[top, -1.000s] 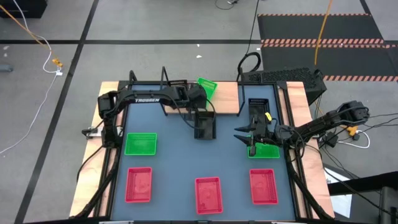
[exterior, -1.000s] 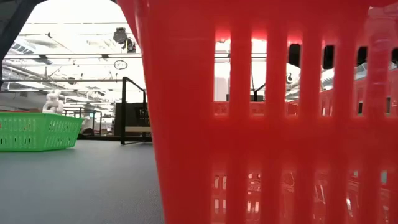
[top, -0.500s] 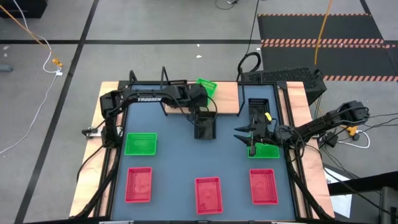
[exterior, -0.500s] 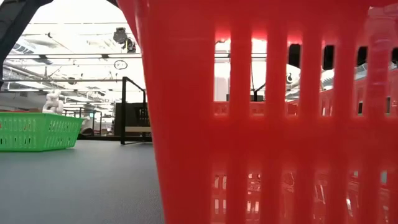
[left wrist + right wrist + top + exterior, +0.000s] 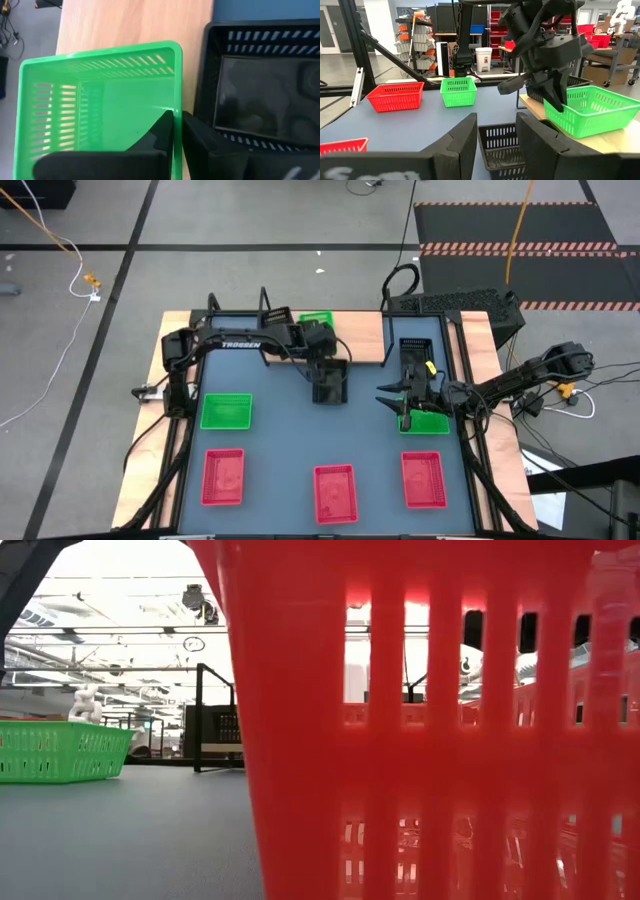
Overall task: Stack baskets on shelf by color
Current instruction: Put the middle green bin on the shelf, then adjust the black bin on the shelf
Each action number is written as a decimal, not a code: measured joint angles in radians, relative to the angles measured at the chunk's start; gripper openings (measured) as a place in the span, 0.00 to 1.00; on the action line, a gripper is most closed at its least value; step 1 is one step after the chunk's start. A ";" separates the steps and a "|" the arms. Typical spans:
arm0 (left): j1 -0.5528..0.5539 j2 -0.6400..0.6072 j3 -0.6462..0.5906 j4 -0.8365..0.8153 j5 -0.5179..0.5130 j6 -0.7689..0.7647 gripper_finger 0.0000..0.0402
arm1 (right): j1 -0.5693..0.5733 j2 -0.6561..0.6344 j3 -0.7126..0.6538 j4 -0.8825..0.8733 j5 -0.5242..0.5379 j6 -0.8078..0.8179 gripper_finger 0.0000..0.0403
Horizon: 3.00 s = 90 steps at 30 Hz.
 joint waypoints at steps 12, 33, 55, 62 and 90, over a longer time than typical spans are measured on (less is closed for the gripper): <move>-0.004 0.000 0.000 0.002 -0.001 0.036 0.03 | 0.000 0.000 0.000 0.000 0.000 0.000 0.32; -0.028 -0.059 -0.001 -0.069 -0.143 0.016 0.17 | 0.000 0.000 0.000 -0.003 0.000 -0.001 0.32; -0.025 -0.284 -0.234 0.157 -0.036 -0.124 0.17 | -0.001 0.000 0.000 -0.016 -0.056 0.042 0.32; 0.038 -0.450 -0.448 0.303 -0.038 -0.162 0.17 | 0.007 0.000 0.000 -0.014 -0.056 0.037 0.32; 0.122 -0.496 -0.648 0.419 -0.049 -0.062 0.17 | 0.007 0.000 0.000 0.060 -0.056 -0.019 0.32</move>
